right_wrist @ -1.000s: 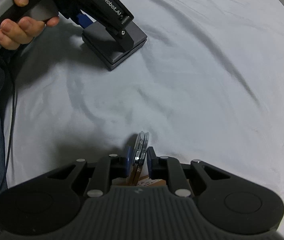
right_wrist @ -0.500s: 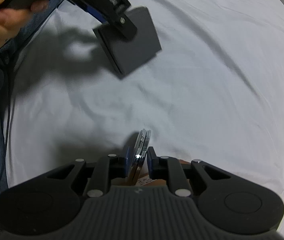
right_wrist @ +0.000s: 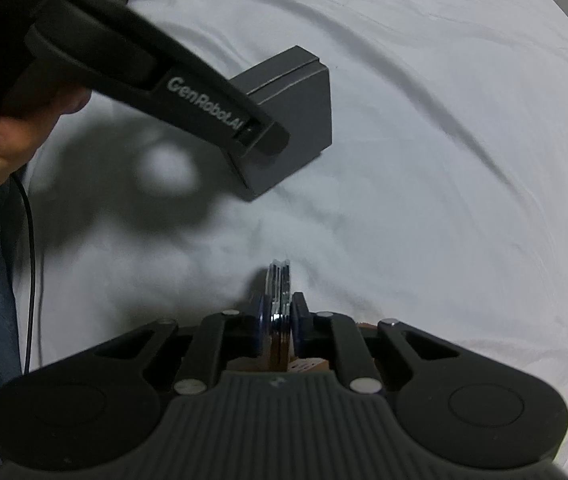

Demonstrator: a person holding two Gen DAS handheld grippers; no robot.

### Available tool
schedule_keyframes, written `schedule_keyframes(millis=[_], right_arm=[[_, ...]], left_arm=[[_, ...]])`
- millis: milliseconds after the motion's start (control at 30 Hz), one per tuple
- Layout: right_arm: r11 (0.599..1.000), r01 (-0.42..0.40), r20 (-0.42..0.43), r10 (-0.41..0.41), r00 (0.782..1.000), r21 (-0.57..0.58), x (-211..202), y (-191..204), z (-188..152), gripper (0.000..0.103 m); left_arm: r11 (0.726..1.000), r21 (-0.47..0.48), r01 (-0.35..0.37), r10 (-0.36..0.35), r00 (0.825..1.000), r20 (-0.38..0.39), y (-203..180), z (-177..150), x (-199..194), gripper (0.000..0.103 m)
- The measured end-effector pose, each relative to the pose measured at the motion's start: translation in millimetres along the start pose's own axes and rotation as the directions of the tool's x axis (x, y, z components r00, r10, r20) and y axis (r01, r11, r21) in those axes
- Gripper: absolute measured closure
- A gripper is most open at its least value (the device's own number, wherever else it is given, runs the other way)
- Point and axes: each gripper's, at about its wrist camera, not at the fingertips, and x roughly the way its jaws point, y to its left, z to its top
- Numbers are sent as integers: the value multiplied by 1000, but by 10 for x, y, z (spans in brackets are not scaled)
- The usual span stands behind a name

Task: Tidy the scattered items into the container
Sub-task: 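Carry the dark grey box and pink compact over the orange-rimmed box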

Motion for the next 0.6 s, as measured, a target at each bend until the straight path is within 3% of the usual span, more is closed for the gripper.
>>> schedule_keyframes(millis=[333,600], right_arm=[[994,-36,134,23,991,101,-493,-60,-166,88],[981,-51,297,-8,955,189,-1214,-141,-533,88]], left_arm=[[996,88,-13,4,995,98,-322,-135,-601,65],[981,181,65,-98,979,178,-775,-232,-1175,65]])
